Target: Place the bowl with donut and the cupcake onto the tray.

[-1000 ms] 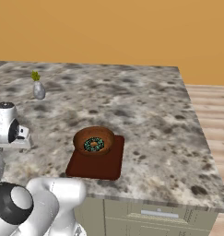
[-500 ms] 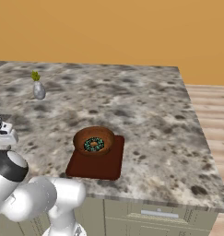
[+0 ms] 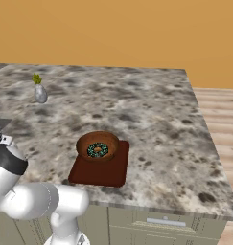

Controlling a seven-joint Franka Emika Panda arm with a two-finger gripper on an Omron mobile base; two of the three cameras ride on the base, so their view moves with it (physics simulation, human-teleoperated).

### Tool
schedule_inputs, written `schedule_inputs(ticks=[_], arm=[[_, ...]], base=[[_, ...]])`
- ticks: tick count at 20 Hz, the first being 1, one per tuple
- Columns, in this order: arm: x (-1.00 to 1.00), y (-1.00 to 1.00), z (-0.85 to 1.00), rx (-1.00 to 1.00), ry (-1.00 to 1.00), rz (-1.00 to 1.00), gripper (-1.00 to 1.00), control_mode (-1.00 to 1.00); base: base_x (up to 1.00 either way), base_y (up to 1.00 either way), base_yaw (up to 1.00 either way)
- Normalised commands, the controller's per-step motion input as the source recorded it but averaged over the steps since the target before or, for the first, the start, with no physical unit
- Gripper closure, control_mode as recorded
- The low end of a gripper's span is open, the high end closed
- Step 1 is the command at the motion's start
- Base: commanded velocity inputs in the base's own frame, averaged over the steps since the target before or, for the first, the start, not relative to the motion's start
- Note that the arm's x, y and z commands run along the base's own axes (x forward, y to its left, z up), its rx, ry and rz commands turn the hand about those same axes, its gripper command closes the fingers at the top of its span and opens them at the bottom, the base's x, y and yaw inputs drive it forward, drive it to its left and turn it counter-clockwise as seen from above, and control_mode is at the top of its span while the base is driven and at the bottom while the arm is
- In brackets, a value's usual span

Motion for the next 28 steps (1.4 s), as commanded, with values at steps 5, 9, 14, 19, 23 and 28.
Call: schedule_inputs(ticks=[5,9,14,19,23,28], arm=[[-0.07,0.16,-0.07,0.00,0.00,0.00,-1.00,-1.00],[-0.13,0.10,-0.15,0.00,0.00,0.00,-1.00,-1.00],[-0.11,0.01,-0.29,0.00,0.00,0.00,-1.00,-1.00],[0.00,0.00,-0.28,0.00,0.00,0.00,-1.00,-1.00],[0.00,0.00,-0.08,0.00,0.00,0.00,1.00,-1.00],[0.00,0.00,0.00,0.00,0.00,0.00,1.00,-1.00]], base=[[0.00,0.00,0.00],[0.00,0.00,0.00],[0.00,0.00,0.00],[0.00,0.00,0.00],[0.00,0.00,0.00],[0.00,0.00,0.00]])
